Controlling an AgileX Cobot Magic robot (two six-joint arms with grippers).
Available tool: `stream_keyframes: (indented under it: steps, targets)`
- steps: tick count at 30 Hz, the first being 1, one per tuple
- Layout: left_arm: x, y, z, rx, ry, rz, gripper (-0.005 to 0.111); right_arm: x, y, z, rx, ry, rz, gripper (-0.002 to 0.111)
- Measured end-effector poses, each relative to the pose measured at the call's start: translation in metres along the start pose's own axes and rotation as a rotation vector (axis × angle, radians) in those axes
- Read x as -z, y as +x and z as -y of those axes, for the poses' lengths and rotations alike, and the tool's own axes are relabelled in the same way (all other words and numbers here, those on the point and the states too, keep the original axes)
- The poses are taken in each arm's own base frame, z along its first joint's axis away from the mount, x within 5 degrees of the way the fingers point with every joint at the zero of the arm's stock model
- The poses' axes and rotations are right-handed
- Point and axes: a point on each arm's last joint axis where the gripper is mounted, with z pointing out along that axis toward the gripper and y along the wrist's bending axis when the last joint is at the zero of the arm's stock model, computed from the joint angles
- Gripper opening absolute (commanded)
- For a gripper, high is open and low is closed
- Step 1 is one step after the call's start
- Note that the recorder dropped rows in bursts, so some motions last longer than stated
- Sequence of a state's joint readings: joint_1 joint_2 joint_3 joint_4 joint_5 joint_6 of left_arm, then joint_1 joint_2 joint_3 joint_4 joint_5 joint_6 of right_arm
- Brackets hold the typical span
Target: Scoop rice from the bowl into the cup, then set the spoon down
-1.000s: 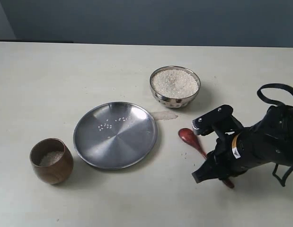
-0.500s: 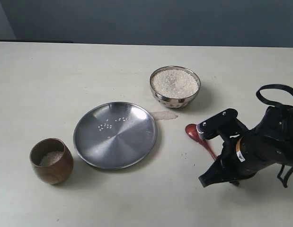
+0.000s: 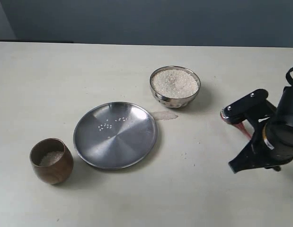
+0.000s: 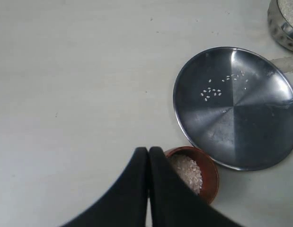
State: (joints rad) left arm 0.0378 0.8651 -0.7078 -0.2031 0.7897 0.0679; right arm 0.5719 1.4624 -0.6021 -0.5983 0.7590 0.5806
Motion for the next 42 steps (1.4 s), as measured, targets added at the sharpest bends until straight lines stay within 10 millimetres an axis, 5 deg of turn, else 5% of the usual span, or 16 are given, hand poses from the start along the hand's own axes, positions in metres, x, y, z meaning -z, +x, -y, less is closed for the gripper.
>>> stream_keyframes:
  steps: [7, 13, 26, 34, 38, 42]
  targets:
    - [0.0, 0.0, 0.0, 0.0, 0.0, 0.0, 0.0, 0.008, 0.015, 0.022, 0.13, 0.28, -0.267, -0.001]
    - [0.0, 0.0, 0.0, -0.001, -0.001, 0.0, 0.0, 0.008, 0.011, 0.003, 0.28, 0.375, -0.272, -0.001]
    - [0.0, 0.0, -0.001, -0.007, -0.007, 0.0, 0.0, -0.003, 0.006, -0.043, 0.314, 0.303, -0.173, 0.0]
    - [0.0, 0.0, -0.001, -0.008, -0.008, -0.001, 0.0, -0.006, 0.002, -0.05, 0.285, 0.244, -0.122, 0.045]
    - [0.0, 0.0, -0.001, -0.008, -0.008, -0.001, 0.0, 0.0, -0.001, -0.052, 0.248, 0.18, -0.053, 0.036]
    - [0.0, 0.0, -0.001, -0.008, -0.008, -0.001, 0.0, 0.008, -0.003, -0.05, 0.22, 0.144, 0.005, 0.014]
